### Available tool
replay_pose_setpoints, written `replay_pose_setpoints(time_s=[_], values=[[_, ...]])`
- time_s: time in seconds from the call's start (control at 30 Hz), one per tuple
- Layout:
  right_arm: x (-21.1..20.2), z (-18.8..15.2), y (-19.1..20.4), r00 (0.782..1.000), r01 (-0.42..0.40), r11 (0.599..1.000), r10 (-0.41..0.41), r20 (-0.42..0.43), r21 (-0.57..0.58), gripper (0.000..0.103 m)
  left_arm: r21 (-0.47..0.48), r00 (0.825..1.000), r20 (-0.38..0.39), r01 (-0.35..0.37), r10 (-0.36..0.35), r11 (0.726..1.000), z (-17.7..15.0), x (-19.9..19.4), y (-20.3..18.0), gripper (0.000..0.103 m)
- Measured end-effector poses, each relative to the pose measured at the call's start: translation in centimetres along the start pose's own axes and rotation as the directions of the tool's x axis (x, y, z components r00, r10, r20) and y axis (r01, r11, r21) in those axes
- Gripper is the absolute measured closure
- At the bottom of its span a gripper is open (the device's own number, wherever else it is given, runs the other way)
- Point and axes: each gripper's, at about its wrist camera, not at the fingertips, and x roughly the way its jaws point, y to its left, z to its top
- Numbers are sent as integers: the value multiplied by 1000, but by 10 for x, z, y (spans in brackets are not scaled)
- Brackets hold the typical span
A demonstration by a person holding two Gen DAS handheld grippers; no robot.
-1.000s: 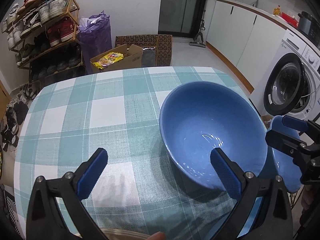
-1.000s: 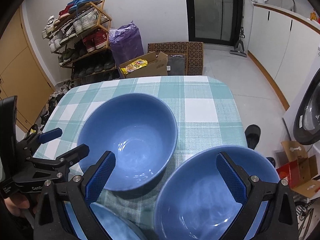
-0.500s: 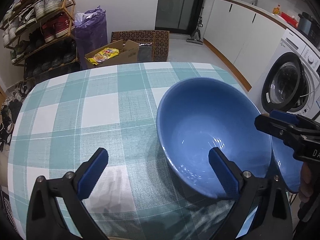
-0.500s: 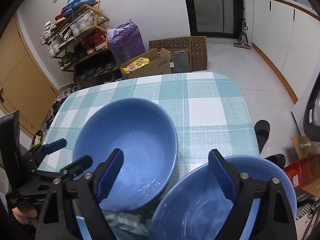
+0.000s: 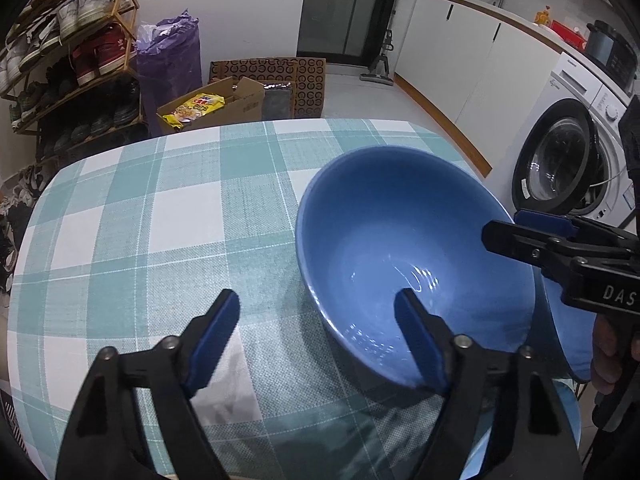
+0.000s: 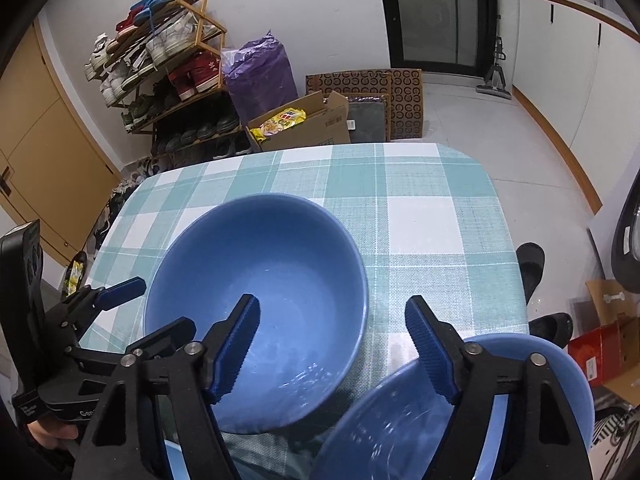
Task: Organize plates and bowls
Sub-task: 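Close both grippers on the blue bowl's rim, then lift the blue bowl with both grippers and carry it over another blue bowl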
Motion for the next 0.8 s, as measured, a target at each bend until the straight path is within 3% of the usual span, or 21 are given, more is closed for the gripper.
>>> replay_pose_setpoints(time_s=[0.43,0.63,0.8], values=[[7,-5,7,1000,8,999,-8,-20,-31,56,34,999,15,44,-45,998,-4,-6,-6,74],[4,-8,6,1000,28,999,-29,-11,-40,68,38,999,26,33,-34,999,-4,-10,-7,78],[0,-9,5,1000,31,999,-31,4,-35,71,40,998,50,32,-34,999,-4,-18,-7,78]])
